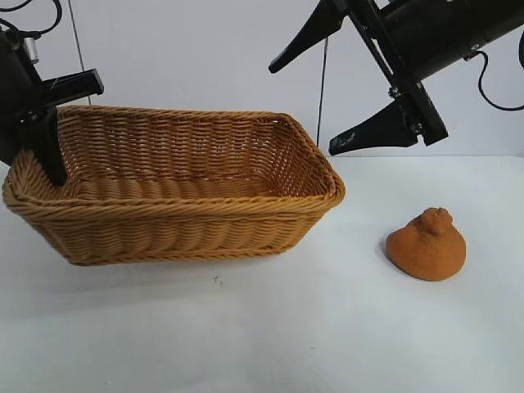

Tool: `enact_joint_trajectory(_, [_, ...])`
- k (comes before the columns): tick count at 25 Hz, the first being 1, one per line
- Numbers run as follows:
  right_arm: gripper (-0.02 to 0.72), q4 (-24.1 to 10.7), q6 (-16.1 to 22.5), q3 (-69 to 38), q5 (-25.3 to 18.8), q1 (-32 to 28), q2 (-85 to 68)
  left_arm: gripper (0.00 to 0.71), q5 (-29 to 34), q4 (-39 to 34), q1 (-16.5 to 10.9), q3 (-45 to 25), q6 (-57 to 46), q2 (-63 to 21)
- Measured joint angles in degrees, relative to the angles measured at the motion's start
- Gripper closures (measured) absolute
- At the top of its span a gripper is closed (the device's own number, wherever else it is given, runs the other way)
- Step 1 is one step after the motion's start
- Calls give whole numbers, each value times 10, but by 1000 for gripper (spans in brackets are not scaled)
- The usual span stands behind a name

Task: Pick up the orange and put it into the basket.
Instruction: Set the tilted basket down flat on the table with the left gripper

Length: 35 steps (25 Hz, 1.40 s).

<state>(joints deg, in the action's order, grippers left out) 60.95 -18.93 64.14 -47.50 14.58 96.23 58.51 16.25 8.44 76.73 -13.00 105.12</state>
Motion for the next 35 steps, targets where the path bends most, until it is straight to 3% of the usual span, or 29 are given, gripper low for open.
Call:
enact_joint_trajectory(13, [63, -1, 0, 0, 0, 0, 0, 626, 11, 50, 0, 1, 53, 2])
enact_joint_trajectory(18, [63, -1, 0, 0, 0, 0, 0, 626, 37, 64, 0, 25, 88, 43])
enact_joint_trajectory(25, [63, -1, 0, 0, 0, 0, 0, 627, -22, 69, 0, 34, 122, 102])
enact_joint_trajectory(35, [63, -1, 0, 0, 0, 0, 0, 628, -38, 76, 0, 34, 130, 154])
